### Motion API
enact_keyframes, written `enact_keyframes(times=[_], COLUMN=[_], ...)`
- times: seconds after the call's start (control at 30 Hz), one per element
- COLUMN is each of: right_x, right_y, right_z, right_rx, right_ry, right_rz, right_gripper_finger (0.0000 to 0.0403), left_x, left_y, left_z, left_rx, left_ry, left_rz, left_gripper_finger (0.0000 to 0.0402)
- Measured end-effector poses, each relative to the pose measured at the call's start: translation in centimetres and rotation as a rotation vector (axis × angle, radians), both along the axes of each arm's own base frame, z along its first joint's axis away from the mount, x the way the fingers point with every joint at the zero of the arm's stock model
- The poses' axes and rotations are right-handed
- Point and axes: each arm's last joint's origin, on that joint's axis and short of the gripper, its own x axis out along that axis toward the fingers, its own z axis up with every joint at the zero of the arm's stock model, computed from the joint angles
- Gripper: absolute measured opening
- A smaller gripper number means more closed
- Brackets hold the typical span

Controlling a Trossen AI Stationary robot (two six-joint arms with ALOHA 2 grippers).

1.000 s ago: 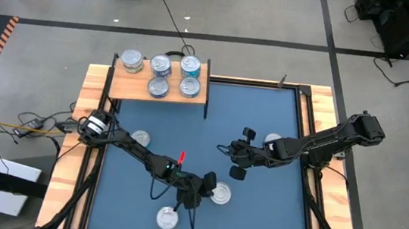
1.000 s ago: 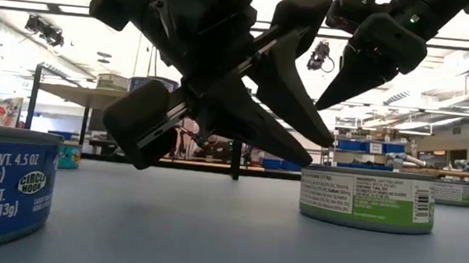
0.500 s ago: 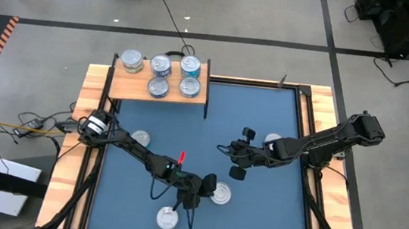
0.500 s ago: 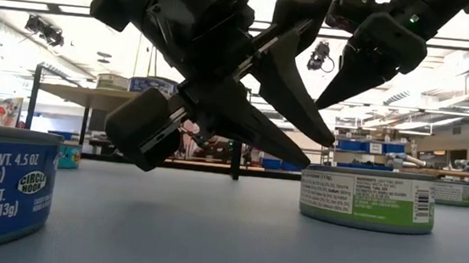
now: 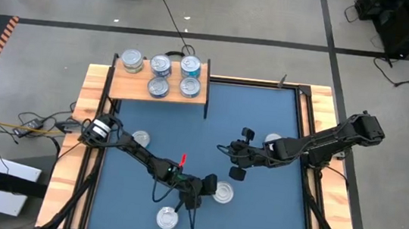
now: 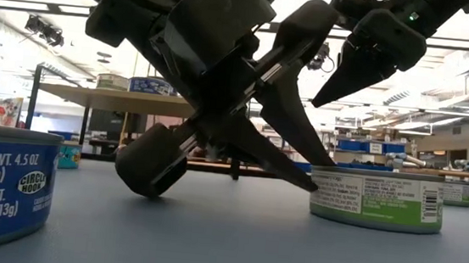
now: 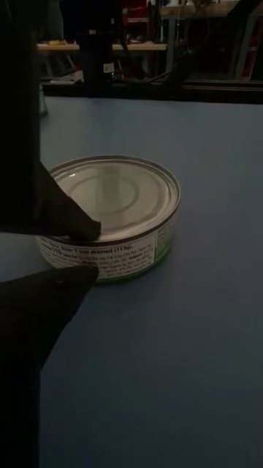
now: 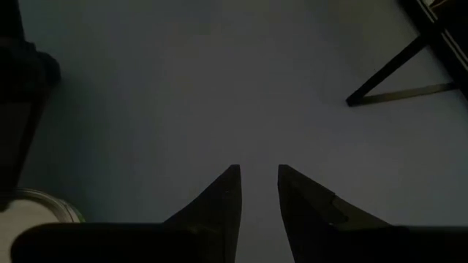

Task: Stack canned seafood by type on shelf
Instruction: Put the green white tuna can on the shelf aligned with the other green white tuna cans

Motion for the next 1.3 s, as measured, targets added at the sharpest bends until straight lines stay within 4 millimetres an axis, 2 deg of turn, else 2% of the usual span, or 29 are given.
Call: enact_keyframes(times=[0.17, 0.23, 0.43, 0.6, 0.87, 1.1, 1.3], right_x=[0.0, -0.1, -0.3, -0.9, -2.7, -3.5, -3.8], right_y=[0.2, 0.4, 1.5, 3.4, 7.0, 8.5, 9.8], right_z=[0.0, 0.0, 0.1, 0.1, 0.2, 0.4, -0.4], right_rx=[0.003, 0.004, 0.008, 0.002, -0.105, -0.077, -0.034], right_ry=[0.0, -0.003, -0.015, -0.013, -0.061, -0.108, -0.07], right_rz=[0.009, 0.017, 0.057, 0.122, 0.164, 0.148, 0.217], right_gripper_finger=[0.01, 0.01, 0.0101, 0.0112, 0.0162, 0.0204, 0.0215], left_x=[0.0, 0.0, 0.5, 0.9, 0.3, -0.9, -1.6], left_y=[0.0, -0.1, -0.1, 0.0, 0.2, 0.7, 0.9], left_z=[0.0, 0.1, 0.5, 1.3, 4.0, 6.8, 6.3], left_rx=[0.014, 0.025, 0.064, 0.091, 0.014, -0.046, -0.13], left_ry=[-0.014, -0.025, -0.014, 0.017, 0.019, 0.026, 0.116], left_rz=[0.019, 0.038, 0.076, 0.135, 0.223, 0.29, 0.36], left_gripper_finger=[0.0016, 0.0007, 0.0002, 0.0001, 0.0001, 0.0, 0.0003])
